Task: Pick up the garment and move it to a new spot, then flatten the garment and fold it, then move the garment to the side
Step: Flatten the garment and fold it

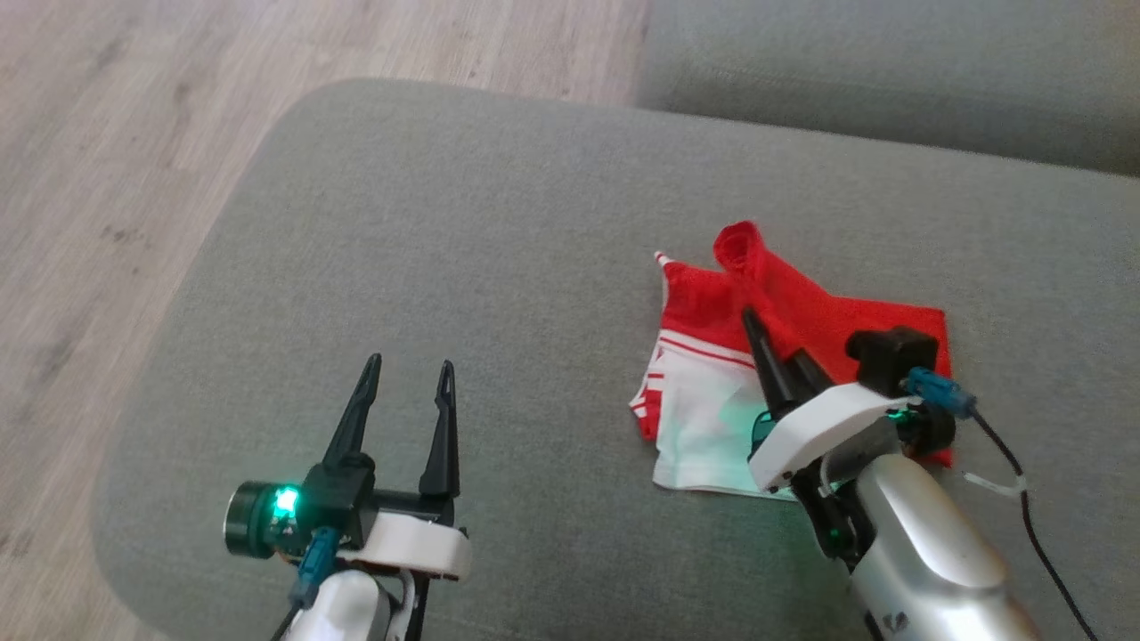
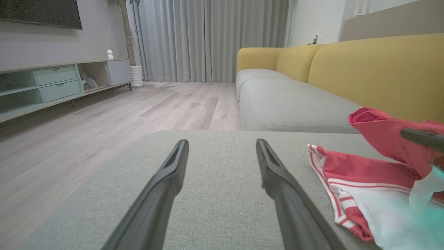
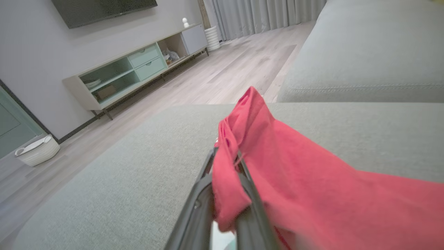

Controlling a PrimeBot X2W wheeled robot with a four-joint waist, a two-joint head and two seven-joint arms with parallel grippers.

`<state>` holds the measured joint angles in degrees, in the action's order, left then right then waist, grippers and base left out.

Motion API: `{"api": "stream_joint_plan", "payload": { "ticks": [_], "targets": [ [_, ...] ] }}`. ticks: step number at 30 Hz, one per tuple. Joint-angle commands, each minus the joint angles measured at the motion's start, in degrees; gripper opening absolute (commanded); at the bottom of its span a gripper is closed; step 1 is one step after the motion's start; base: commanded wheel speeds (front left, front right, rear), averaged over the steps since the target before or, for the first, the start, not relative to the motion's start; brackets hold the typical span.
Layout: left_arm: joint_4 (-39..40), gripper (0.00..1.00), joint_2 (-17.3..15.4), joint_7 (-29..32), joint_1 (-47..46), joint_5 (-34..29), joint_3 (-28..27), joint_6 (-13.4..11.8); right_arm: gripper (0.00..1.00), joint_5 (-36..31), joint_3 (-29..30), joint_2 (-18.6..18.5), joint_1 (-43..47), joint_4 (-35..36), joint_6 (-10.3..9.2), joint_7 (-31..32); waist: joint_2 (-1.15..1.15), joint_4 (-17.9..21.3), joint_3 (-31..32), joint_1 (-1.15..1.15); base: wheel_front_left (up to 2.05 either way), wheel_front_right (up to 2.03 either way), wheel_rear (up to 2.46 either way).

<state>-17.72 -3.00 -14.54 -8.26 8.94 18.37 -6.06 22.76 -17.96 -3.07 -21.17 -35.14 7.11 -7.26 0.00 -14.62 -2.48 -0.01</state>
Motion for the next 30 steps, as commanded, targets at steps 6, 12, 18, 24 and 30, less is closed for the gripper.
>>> {"api": "stream_joint_plan", "payload": {
  "ticks": [6,12,18,24,30],
  "targets": [
    [2.37,1.00,0.10,-0.46,-3.06,0.65,-1.04,-0.37,0.00,0.05,-6.12,0.19,-4.57,-2.01,0.37,-1.80,0.00,-3.00,-3.35,0.01,0.00,0.00,0.00],
    [2.62,1.00,0.11,-0.46,-4.08,2.30,0.63,-1.27,0.00,-1.30,-7.72,0.19,-5.93,-5.73,0.37,-2.04,0.00,-5.21,-5.66,0.01,0.00,0.00,0.00],
    [2.49,1.00,0.12,-0.46,-4.49,2.79,0.91,-1.79,1.00,-2.62,-10.13,0.19,-3.81,-7.42,0.37,-0.58,0.00,-5.74,-5.96,0.01,0.00,0.00,0.00],
    [2.24,1.00,0.12,-0.46,-4.49,2.17,0.08,-1.94,1.00,-0.66,-13.18,0.19,-2.48,-3.88,0.37,-0.77,0.00,-4.19,-5.13,0.01,0.00,0.00,0.00],
    [1.97,1.00,0.11,-0.46,-3.82,1.35,-0.68,-1.37,1.00,0.42,-9.38,0.19,-4.23,-1.83,0.37,-4.16,0.00,-0.86,-2.86,0.01,0.00,0.00,0.00]
  ]
}}
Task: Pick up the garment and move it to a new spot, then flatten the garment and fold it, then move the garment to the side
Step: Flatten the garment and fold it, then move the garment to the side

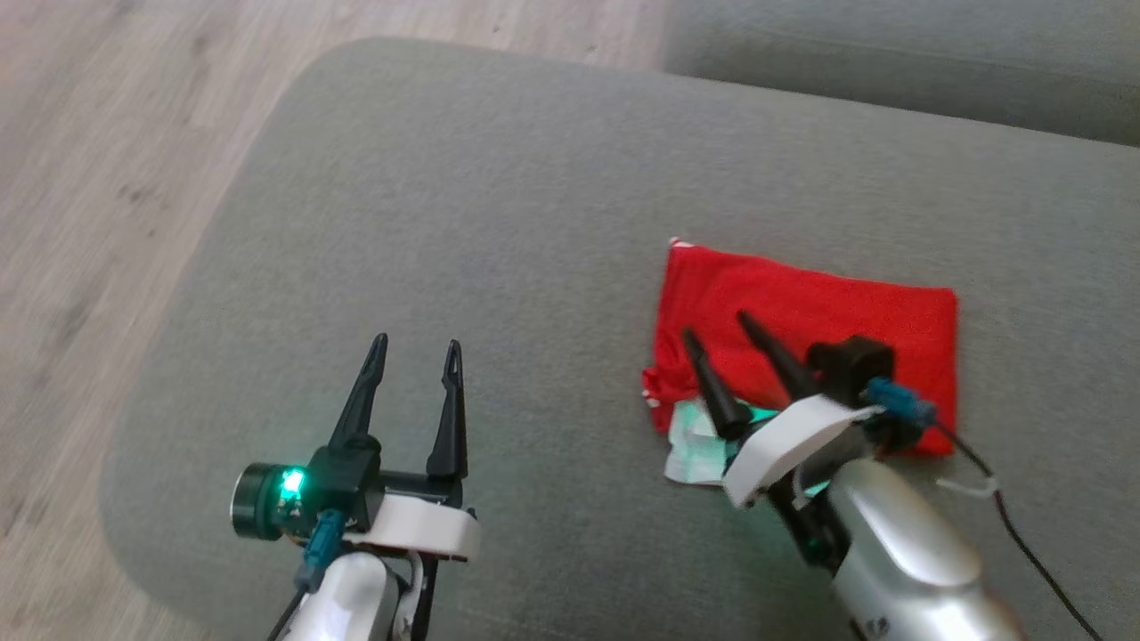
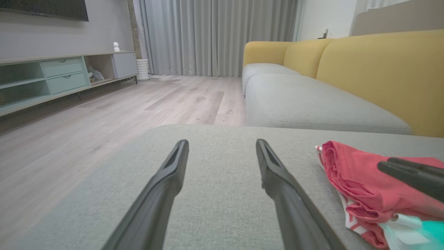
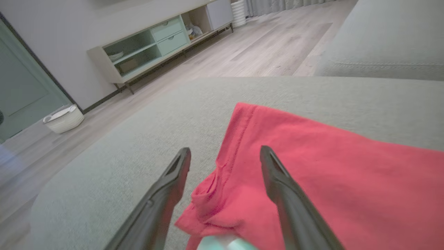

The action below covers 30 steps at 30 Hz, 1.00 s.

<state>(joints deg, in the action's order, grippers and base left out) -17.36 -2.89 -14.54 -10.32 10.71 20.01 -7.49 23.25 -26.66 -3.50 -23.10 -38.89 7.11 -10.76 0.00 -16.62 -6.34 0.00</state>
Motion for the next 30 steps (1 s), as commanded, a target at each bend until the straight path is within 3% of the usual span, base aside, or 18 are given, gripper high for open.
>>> {"api": "stream_joint_plan", "payload": {
  "ticks": [1,7,15,23,30],
  "targets": [
    [1.54,1.00,-0.02,-0.46,-1.58,-0.55,-2.45,0.19,1.00,-0.60,0.63,0.62,-2.59,2.13,0.37,-1.29,0.00,1.88,1.40,0.00,0.00,0.00,0.00],
    [1.47,1.00,-0.18,-0.46,-0.45,-1.04,-3.61,0.58,1.00,-6.57,9.73,0.62,-1.96,5.12,0.37,-3.55,0.00,6.90,3.63,0.00,0.00,0.00,0.00],
    [-0.42,1.00,-0.15,-0.46,0.48,-1.75,-5.39,-1.03,1.00,-17.36,22.72,0.62,7.21,17.30,0.37,-4.12,0.00,12.33,3.87,0.00,0.00,0.00,0.00],
    [-0.65,1.00,-0.07,-0.46,1.59,-1.28,-7.14,-1.37,1.00,-18.22,26.28,0.62,15.98,23.90,0.37,-4.14,0.00,15.13,2.90,0.00,0.00,0.00,0.00],
    [0.36,1.00,-0.02,-0.46,2.44,-1.21,-7.91,-1.27,1.00,-17.09,26.22,0.62,17.40,25.57,0.37,-4.14,0.00,15.80,2.65,0.00,0.00,0.00,0.00]
  ]
}}
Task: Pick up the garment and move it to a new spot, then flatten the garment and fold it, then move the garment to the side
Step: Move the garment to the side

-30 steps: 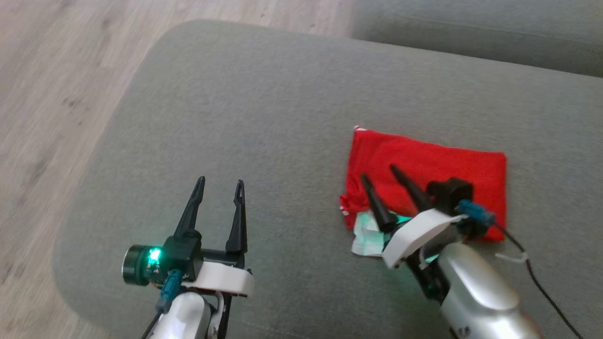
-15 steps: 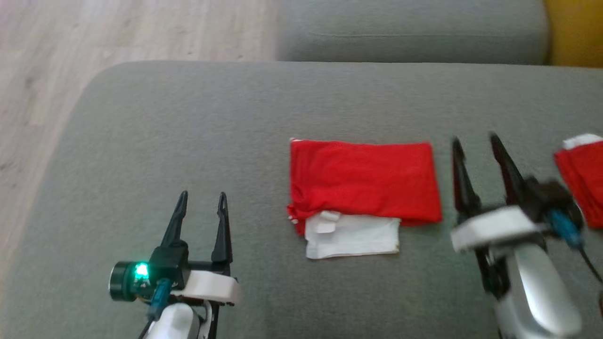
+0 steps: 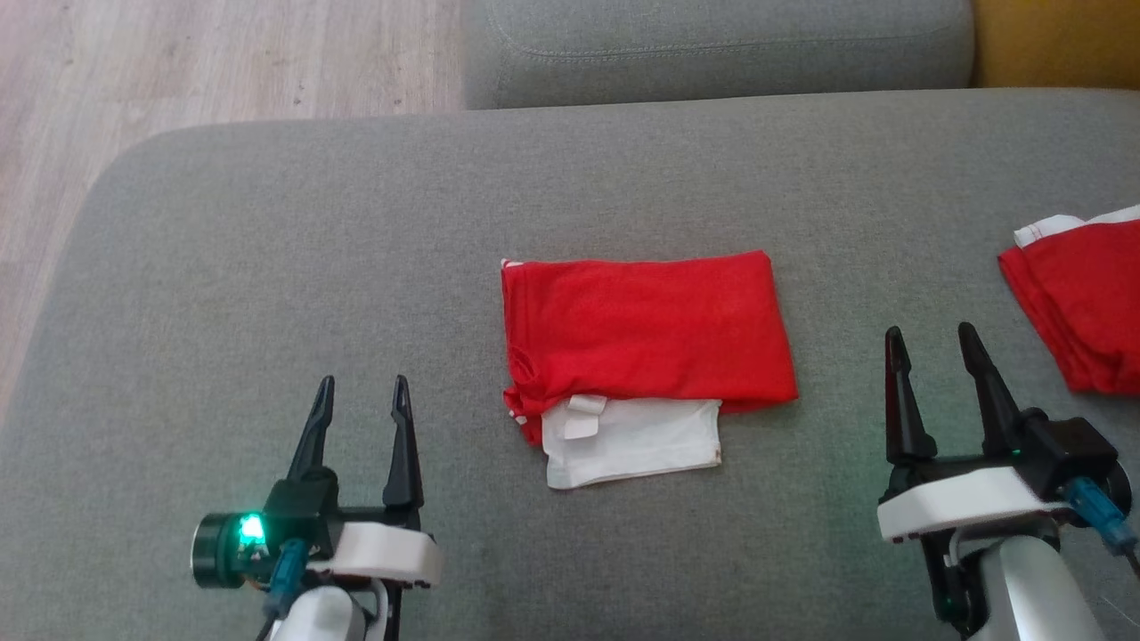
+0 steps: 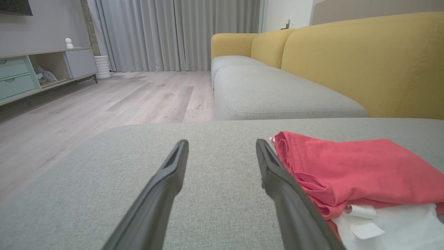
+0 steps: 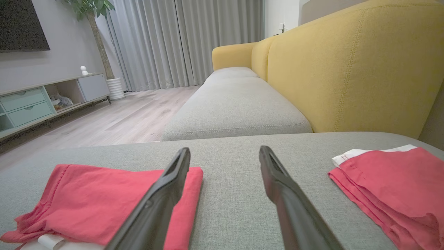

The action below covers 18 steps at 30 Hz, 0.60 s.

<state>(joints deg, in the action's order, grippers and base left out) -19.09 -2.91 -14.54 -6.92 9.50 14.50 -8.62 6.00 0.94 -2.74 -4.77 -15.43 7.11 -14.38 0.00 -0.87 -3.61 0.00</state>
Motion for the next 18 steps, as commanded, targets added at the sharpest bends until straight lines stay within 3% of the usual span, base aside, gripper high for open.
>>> {"api": "stream_joint_plan", "payload": {
  "ticks": [1,10,18],
  "targets": [
    [2.08,1.00,-0.01,-0.46,-0.96,0.00,-2.39,-0.14,1.00,0.16,-1.38,-0.14,-0.93,2.11,0.37,-0.53,0.00,0.04,-0.08,0.00,0.00,0.00,0.00],
    [3.34,1.00,0.02,-0.46,-3.85,0.50,-0.13,-0.03,1.00,-0.22,-1.42,-0.14,-4.72,1.64,0.37,1.96,0.00,-1.90,-4.38,0.00,0.00,0.00,0.00],
    [3.06,1.00,0.02,-0.46,-7.02,1.43,2.11,-0.41,1.00,3.36,-0.97,-0.14,-12.29,-7.90,0.37,7.72,0.00,-5.48,-9.49,0.00,0.00,0.00,0.00]
  ]
}}
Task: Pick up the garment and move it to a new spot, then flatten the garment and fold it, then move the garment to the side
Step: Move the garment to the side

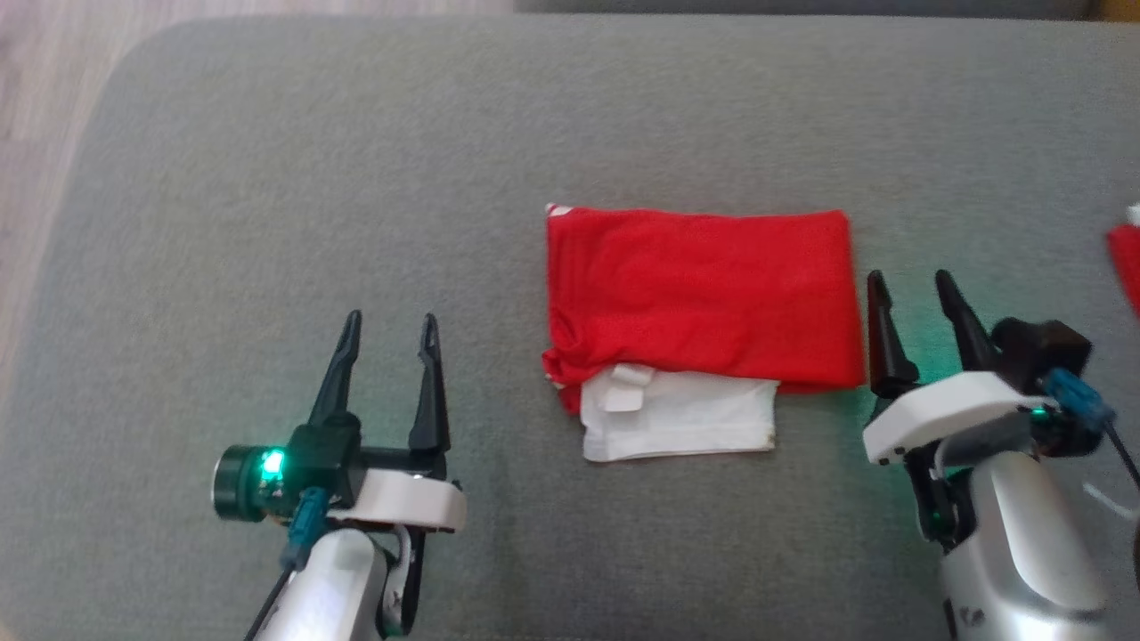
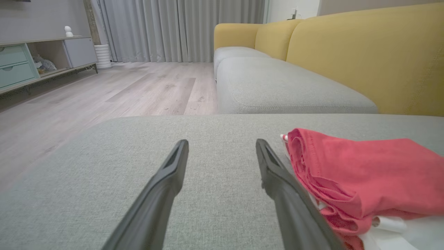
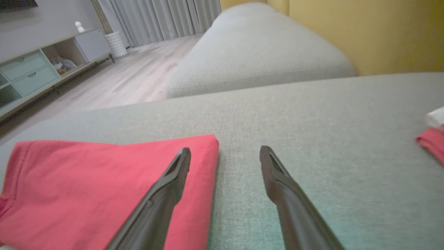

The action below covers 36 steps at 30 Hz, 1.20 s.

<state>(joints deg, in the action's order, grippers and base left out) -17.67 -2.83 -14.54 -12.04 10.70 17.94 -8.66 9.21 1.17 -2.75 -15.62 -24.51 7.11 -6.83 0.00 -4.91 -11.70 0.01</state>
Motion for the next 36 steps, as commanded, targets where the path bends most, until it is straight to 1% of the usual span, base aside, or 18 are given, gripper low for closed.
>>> {"api": "stream_joint_plan", "payload": {
  "ticks": [1,5,12,15,16,17,23,27,31,36],
  "targets": [
    [1.51,1.00,-0.06,-0.46,-2.21,0.29,-1.11,-0.38,1.00,0.38,-1.23,-0.13,-2.23,-0.29,0.37,0.77,0.00,-1.82,-1.78,-0.01,0.00,0.00,0.00],
    [0.96,1.00,-0.05,-0.46,-3.17,0.51,-0.47,-0.44,1.00,1.50,-1.89,-0.13,-4.54,-5.96,0.37,2.66,0.00,-3.05,-2.40,-0.01,0.00,0.00,0.00],
    [0.45,1.00,-0.05,-0.46,-3.73,0.91,-0.11,-0.74,1.00,0.41,-2.95,-0.13,-6.31,-14.40,0.37,4.32,0.00,-4.25,-1.96,-0.01,0.00,0.00,0.00],
    [0.46,1.00,-0.05,-0.46,-3.77,1.35,0.59,-0.15,1.00,0.63,-4.38,-0.13,-7.07,-17.63,0.37,6.09,0.00,-4.48,-1.79,-0.01,0.00,0.00,0.00],
    [0.41,1.00,-0.05,-0.46,-3.78,1.37,0.75,-0.09,0.85,1.17,-4.91,-0.13,-7.39,-18.44,0.37,6.59,0.00,-4.50,-1.73,-0.01,0.00,0.00,0.00],
    [0.36,1.00,-0.05,-0.46,-3.78,1.37,0.85,-0.06,0.00,1.20,-5.46,-0.13,-7.75,-19.07,0.37,6.85,0.00,-4.49,-1.66,-0.01,0.00,0.00,0.00],
    [-0.17,1.00,-0.05,-0.46,-3.14,0.99,0.48,-0.03,0.00,-0.03,-6.76,-0.42,-9.02,-20.85,0.37,4.83,0.00,-3.54,0.07,-0.01,0.00,0.00,0.00],
    [-0.39,1.00,-0.05,-0.46,-2.37,0.62,0.58,0.00,0.00,-2.95,-8.13,-2.16,-9.35,-20.52,0.37,3.07,0.00,-1.90,2.01,-0.01,0.00,0.00,0.00],
    [-0.30,1.00,-0.05,-0.46,-1.19,0.17,0.56,-0.02,0.00,-6.28,-10.92,-4.63,-9.89,-18.53,0.37,3.15,0.00,1.14,3.82,-0.01,0.00,0.00,0.00],
    [-0.38,1.00,-0.05,-0.46,-0.15,-0.07,0.87,0.17,0.00,-8.43,-15.59,-9.85,-10.71,-14.50,0.37,5.33,0.00,5.65,5.04,-0.01,0.00,0.00,0.00]
  ]
}}
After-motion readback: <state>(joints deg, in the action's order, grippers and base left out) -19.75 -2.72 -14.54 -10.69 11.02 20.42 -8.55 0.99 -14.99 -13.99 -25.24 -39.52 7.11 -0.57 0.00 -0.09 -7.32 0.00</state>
